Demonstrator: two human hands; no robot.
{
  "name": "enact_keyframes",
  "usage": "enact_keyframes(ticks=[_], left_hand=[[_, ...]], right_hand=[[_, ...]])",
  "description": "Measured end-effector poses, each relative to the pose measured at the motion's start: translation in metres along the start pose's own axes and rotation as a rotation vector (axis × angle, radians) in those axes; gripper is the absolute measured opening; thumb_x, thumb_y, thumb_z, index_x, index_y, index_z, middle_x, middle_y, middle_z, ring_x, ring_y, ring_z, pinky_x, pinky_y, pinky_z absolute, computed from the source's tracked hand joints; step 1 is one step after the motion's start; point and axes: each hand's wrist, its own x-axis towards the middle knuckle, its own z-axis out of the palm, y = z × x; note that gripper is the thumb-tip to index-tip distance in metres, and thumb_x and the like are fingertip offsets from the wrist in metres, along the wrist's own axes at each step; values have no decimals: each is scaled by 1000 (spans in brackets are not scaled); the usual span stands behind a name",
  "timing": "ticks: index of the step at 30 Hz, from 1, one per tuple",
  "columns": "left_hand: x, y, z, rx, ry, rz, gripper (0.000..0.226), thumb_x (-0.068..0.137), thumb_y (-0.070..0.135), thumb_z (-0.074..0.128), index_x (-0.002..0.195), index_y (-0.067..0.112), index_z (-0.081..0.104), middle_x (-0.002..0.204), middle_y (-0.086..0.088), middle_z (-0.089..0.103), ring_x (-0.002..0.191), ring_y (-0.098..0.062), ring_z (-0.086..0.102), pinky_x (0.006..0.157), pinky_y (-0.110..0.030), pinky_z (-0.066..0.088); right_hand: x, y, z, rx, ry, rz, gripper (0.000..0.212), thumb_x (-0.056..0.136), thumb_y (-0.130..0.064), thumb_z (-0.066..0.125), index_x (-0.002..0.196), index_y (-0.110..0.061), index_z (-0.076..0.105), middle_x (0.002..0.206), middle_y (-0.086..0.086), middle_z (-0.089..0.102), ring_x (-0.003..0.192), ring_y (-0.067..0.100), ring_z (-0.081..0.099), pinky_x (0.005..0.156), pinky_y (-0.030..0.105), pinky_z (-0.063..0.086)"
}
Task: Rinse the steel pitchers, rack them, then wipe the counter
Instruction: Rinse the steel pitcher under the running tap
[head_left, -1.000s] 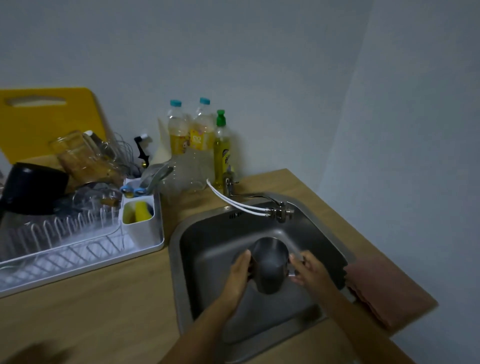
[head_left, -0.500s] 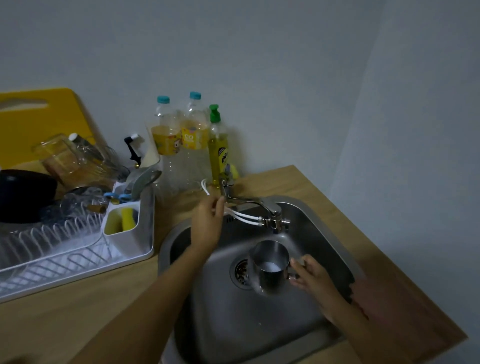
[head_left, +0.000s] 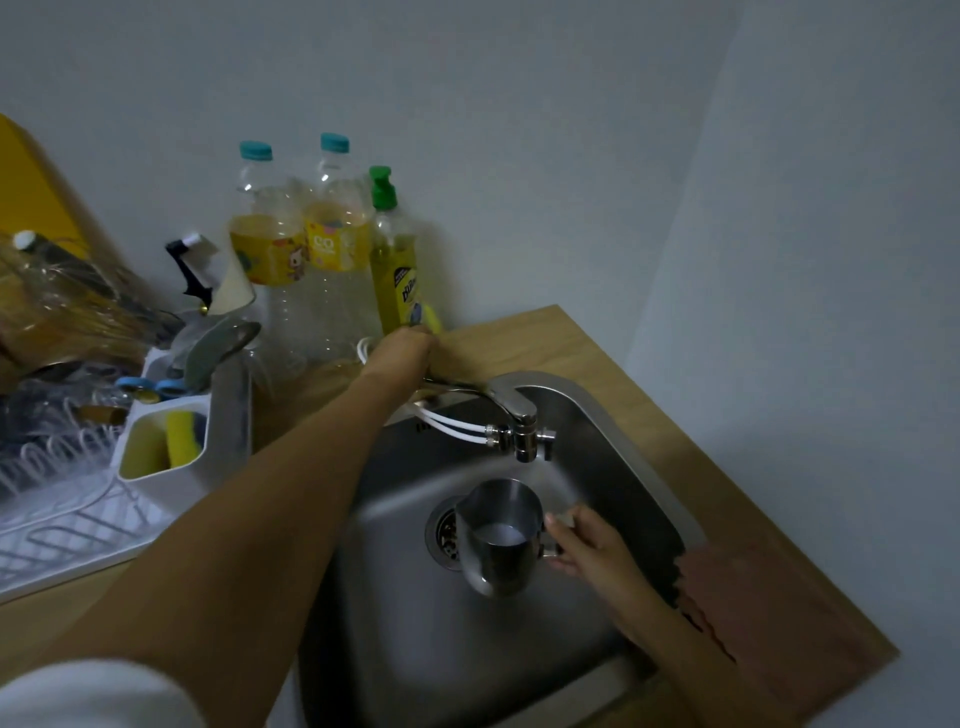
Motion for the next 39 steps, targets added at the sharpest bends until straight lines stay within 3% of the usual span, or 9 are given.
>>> enact_keyframes(ticks=[6,12,22,33,35,37,39], left_hand=[[0,10,-5,-33,106,-58,40,93,-4,42,126,14,58,133,-11,57,120,-30,55,91,-38,48],[9,2,-7,-21,27,-29,33,94,4,42,121,11,59,124,-21,58,111,-38,56,93,-39,46],[8,0,-17,-107,32,13,27,94,7,46,114,9,65,119,-20,61,109,-36,57,95,-43,48],[9,-2,-19,-125,21,37,31,95,7,47,122,6,60,123,-21,60,114,-35,55,97,-41,45],[5,-3,-17,-167,61,47,37,93,8,51,130,9,53,134,-19,53,122,-34,51,102,-43,44],[-12,-1,-14,-270,215,59,39,91,12,56,130,12,53,135,-13,53,118,-28,55,99,-37,47],[-44,9,-8,-419,451,9,24,93,25,53,110,12,64,107,-10,67,92,-23,64,78,-32,51]], right_hand=[[2,3,1,22,6,24,12,92,-17,56,80,-12,56,88,4,65,90,14,65,84,32,56],[0,3,1,0,10,27,11,93,-18,53,90,-8,57,97,9,65,97,22,65,85,33,55],[1,6,-3,-8,21,26,14,92,-21,55,90,-7,58,98,7,66,97,21,65,89,37,54],[2,10,-6,6,12,38,11,91,-21,56,90,-11,60,104,9,67,100,21,65,91,38,54],[3,10,-7,9,4,36,10,91,-20,56,88,-11,59,103,11,66,100,23,65,91,38,53],[3,9,-9,14,-7,32,10,91,-20,57,85,-12,58,101,11,65,99,22,65,91,38,54],[6,8,-13,11,-15,27,11,91,-19,56,83,-12,57,100,11,64,99,22,65,90,38,54]])
